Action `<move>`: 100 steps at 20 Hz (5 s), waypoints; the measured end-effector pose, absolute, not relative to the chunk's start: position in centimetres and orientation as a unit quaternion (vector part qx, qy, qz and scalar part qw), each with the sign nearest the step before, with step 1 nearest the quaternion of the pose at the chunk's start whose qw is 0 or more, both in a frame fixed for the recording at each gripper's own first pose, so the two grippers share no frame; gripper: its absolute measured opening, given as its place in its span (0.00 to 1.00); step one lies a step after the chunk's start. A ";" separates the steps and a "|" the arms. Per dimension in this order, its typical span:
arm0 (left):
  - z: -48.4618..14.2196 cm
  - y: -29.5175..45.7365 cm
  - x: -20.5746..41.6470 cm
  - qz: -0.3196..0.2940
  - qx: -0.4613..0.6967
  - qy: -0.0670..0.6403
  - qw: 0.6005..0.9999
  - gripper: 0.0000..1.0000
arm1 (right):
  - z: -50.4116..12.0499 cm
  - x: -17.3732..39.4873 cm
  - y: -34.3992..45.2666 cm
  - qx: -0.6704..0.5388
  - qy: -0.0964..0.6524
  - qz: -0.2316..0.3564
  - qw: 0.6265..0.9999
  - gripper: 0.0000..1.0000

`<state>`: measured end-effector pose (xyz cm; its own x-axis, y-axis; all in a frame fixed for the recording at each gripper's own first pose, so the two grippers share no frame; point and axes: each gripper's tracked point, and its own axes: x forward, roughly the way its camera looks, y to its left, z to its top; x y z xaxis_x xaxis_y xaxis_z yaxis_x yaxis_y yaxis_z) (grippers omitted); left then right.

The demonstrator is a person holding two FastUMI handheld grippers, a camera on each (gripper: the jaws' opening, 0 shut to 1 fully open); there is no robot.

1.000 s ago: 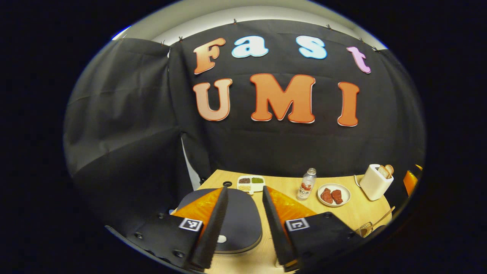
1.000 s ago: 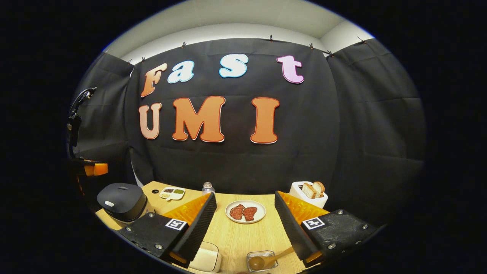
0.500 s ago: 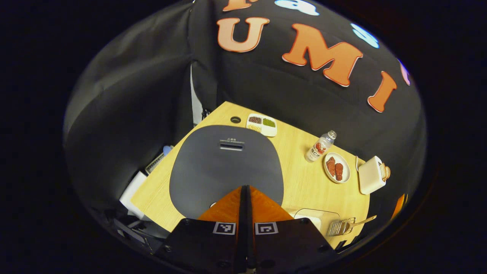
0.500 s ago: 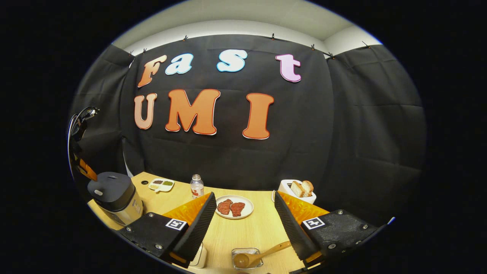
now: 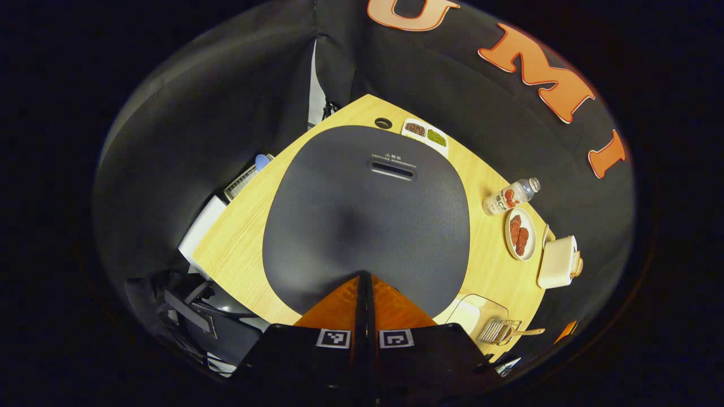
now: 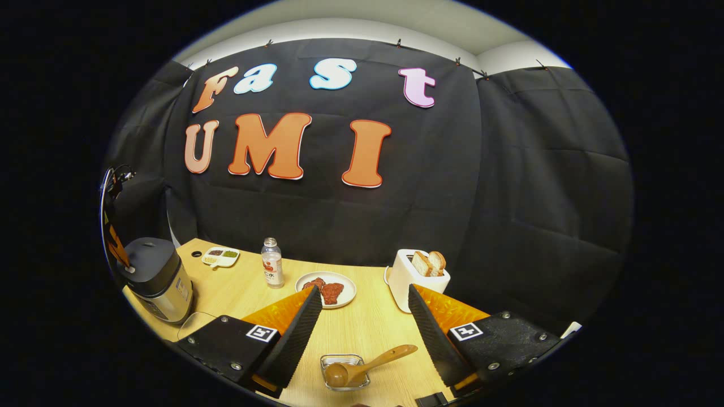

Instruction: Close the left gripper, press the button to open the rice cooker; take a wooden spoon from the chopstick holder with the right hand, scoop a spoonful of rice and pour it into the rice cooker, then put the wooden spoon back into the chopstick holder.

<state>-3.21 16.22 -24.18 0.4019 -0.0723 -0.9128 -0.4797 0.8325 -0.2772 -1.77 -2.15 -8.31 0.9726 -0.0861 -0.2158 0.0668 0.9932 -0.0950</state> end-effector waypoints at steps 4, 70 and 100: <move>-24.5 16.1 -3.3 0.127 -0.251 0.528 0.801 0.05 | -9.5 -1.9 -2.8 -0.041 0.127 -0.048 0.990 0.95; -6.7 12.2 -1.8 0.109 -0.004 0.084 0.990 1.00 | -13.8 -3.1 6.6 0.183 0.242 0.064 0.951 0.06; -11.4 22.4 -2.6 0.121 0.010 0.110 0.986 1.00 | -25.8 -5.3 18.4 -0.168 0.223 0.064 0.958 0.04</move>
<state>-2.63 22.42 -11.40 0.9465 0.2417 -0.2140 -0.2374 0.9703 0.0461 -5.33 18.42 -25.75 0.8921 0.0475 -0.4493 -0.1974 0.9355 -0.2931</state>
